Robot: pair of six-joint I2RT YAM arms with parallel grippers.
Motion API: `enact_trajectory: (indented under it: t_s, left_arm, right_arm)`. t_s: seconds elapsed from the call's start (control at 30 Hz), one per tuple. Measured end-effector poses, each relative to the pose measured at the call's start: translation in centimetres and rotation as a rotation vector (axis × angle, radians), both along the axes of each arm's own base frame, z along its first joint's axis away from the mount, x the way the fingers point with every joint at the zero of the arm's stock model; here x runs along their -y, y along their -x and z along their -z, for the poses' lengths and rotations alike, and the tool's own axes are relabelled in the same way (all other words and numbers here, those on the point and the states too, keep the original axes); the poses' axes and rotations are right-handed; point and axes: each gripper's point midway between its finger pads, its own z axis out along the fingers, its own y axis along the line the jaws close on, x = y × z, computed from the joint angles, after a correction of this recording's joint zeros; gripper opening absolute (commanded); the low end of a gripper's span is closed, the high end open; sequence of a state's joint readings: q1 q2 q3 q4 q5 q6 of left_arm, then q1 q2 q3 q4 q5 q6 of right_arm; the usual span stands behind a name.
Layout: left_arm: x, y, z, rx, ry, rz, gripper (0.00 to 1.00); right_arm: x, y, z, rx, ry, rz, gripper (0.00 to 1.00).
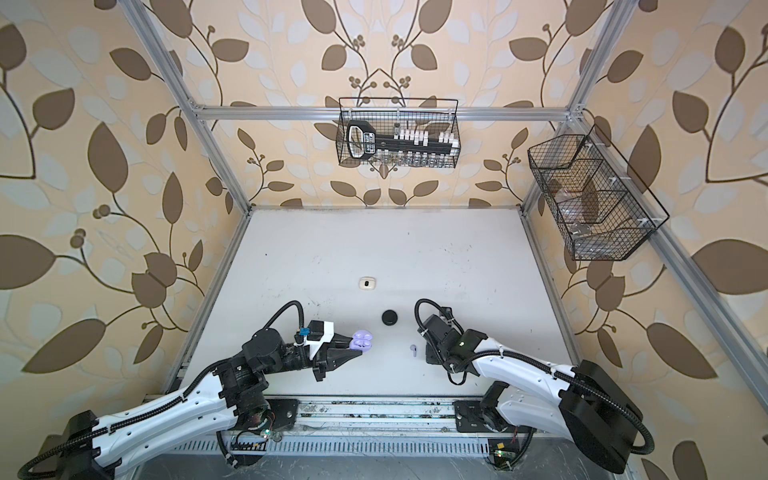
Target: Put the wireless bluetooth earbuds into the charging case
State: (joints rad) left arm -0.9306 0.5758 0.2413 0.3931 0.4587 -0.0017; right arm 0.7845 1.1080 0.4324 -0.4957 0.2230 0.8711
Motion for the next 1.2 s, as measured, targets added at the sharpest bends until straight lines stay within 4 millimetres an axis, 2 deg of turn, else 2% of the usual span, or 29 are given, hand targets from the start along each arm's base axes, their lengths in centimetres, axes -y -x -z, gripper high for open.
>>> enact_trajectory:
  t_s: [0.53,0.67,0.77,0.97,1.2]
  left_arm:
    - [0.3,-0.1,0.9,-0.017,-0.027,0.007,0.00]
    - [0.4,-0.1,0.8,-0.016,-0.026,0.007,0.00]
    - [0.4,-0.2,0.9,-0.016,-0.026,0.007,0.00]
    - [0.6,-0.2,0.9,-0.017,-0.027,0.012,0.00]
    - [0.9,-0.4,1.4,-0.026,-0.039,0.017,0.00]
  right_arm:
    - [-1.5,-1.0,0.0,0.037,-0.082,0.020,0.20]
    - [-1.5,-0.7,-0.1,0.043,-0.098,0.026,0.27]
    - [-1.4,-0.4,-0.1,0.044,-0.106,0.026,0.28]
    - [-1.3,-0.3,-0.1,0.046,-0.101,0.031,0.21]
    - [-1.3,-0.3,0.0,0.058,-0.107,0.042,0.19]
